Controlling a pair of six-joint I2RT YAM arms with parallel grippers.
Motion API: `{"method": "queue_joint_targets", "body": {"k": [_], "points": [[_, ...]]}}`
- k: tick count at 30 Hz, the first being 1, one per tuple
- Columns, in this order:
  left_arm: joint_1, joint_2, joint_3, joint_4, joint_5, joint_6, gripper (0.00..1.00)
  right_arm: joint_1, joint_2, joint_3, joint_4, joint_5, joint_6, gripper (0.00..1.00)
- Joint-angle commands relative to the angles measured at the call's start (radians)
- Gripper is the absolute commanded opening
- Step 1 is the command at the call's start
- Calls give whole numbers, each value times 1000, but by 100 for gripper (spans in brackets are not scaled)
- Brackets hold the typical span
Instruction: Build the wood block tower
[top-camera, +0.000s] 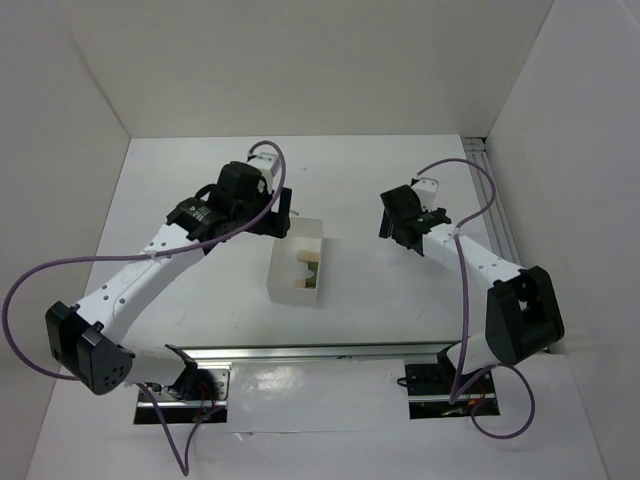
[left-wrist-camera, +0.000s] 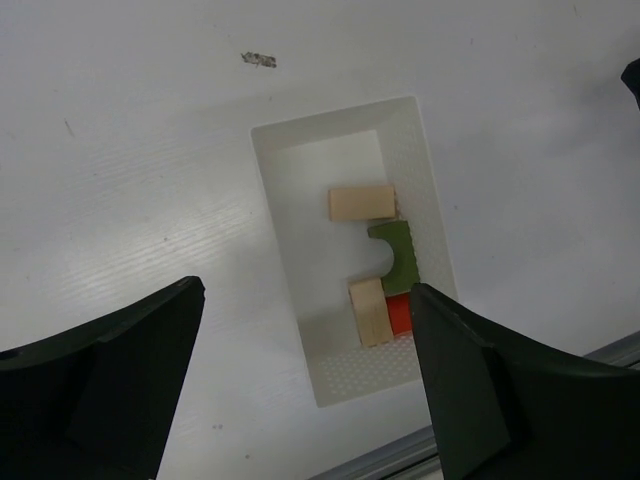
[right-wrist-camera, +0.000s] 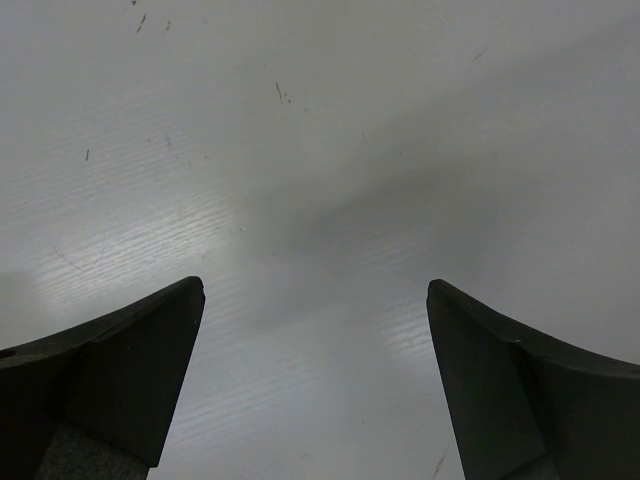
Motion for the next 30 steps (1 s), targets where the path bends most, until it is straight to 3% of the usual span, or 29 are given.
{"method": "queue_joint_targets", "body": {"k": [1, 11, 17, 23, 30], "points": [[-81, 34, 73, -27, -75, 5, 93, 7, -67, -4, 19, 7, 24, 99], [-318, 197, 169, -113, -195, -142, 90, -11, -204, -67, -61, 56, 27, 99], [-339, 250, 119, -54, -161, -208, 84, -21, -337, -87, -61, 6, 16, 99], [-329, 417, 152, -64, -206, -291, 76, -30, -348, -44, -91, -14, 16, 99], [-293, 473, 125, 35, -140, -302, 63, -30, -368, -35, -91, -34, 4, 99]]}}
